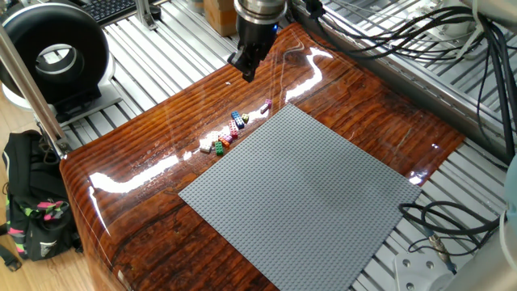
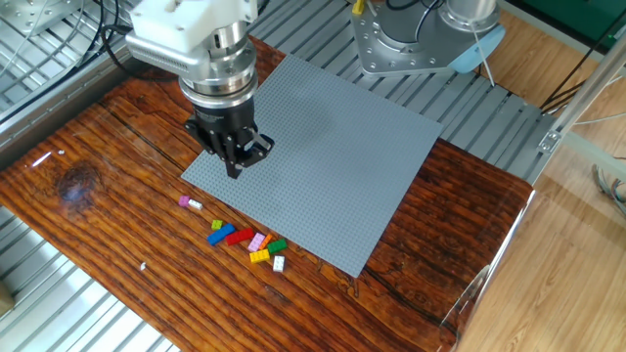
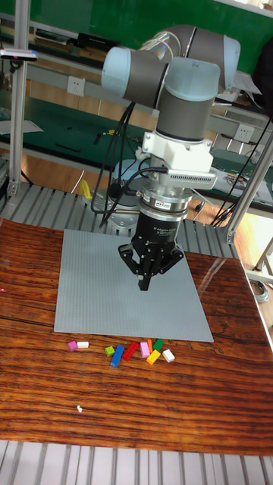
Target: Build with small Lego blocks
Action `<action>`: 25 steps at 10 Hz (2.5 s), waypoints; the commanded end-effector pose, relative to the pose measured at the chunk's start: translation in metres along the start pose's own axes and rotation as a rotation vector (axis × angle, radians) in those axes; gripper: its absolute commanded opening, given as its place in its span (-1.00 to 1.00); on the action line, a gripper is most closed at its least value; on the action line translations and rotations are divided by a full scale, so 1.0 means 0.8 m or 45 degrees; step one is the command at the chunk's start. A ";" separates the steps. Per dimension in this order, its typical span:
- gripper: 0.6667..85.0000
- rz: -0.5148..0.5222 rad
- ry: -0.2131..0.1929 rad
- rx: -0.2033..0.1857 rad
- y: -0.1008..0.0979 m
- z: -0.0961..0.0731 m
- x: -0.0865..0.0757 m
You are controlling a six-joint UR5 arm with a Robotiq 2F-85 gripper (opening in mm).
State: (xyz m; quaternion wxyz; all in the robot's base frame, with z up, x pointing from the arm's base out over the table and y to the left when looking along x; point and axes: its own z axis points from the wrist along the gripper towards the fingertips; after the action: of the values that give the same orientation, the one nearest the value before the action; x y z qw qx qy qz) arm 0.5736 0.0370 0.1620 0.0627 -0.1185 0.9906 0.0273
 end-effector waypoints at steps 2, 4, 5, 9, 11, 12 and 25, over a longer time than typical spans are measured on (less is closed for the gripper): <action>-0.97 0.048 -0.042 -0.054 0.022 0.006 -0.009; -0.97 0.036 -0.036 -0.047 0.021 0.006 -0.008; -0.97 0.030 -0.018 -0.038 0.018 0.006 -0.003; -0.97 0.071 -0.066 -0.041 0.022 0.008 -0.014; -0.97 0.052 -0.069 -0.015 0.020 0.021 -0.004; -0.97 0.041 -0.077 -0.006 0.018 0.026 -0.002; -0.98 -0.123 0.228 0.159 -0.022 0.027 0.084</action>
State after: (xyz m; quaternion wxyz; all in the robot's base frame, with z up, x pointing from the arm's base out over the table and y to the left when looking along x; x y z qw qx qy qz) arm 0.5246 0.0268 0.1281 0.0062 -0.1486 0.9888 -0.0135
